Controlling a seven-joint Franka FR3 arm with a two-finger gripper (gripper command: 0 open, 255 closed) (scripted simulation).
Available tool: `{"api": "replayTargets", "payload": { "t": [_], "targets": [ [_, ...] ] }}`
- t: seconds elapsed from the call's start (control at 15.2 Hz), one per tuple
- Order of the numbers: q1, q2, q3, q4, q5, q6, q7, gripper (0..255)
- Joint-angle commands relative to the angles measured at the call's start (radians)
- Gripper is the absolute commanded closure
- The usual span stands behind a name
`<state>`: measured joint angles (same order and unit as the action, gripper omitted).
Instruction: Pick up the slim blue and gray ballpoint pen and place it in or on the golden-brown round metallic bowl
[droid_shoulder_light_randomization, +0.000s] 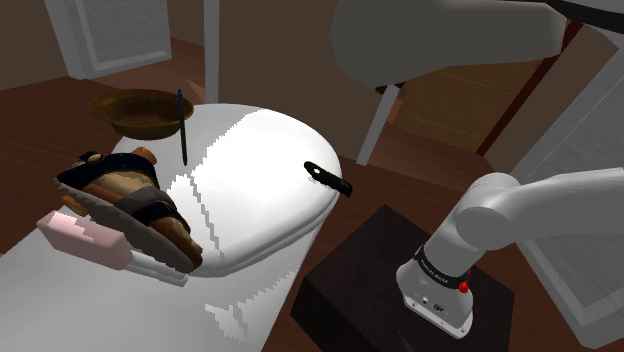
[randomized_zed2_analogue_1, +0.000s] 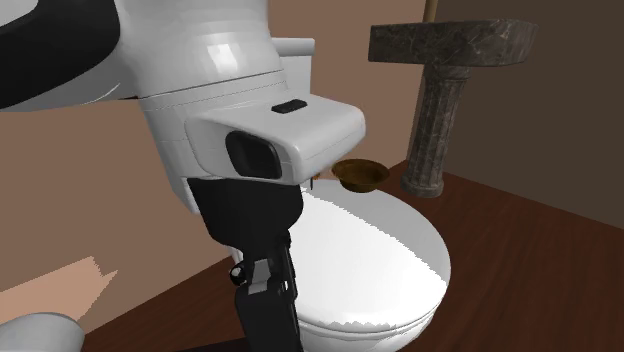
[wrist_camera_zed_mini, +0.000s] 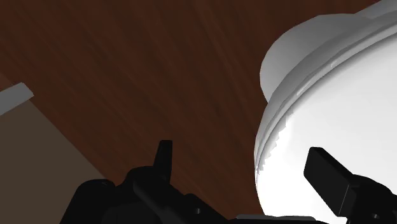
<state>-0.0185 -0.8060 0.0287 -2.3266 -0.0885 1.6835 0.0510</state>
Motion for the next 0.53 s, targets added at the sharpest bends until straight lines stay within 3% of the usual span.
{"api": "replayTargets", "payload": {
  "t": [0.0,0.46],
  "targets": [
    [0.0,0.0,0.0,0.0,0.0,0.0,0.0,0],
    [0.053,-0.065,0.158,-0.117,0.076,0.206,0.172,0]
  ]
}}
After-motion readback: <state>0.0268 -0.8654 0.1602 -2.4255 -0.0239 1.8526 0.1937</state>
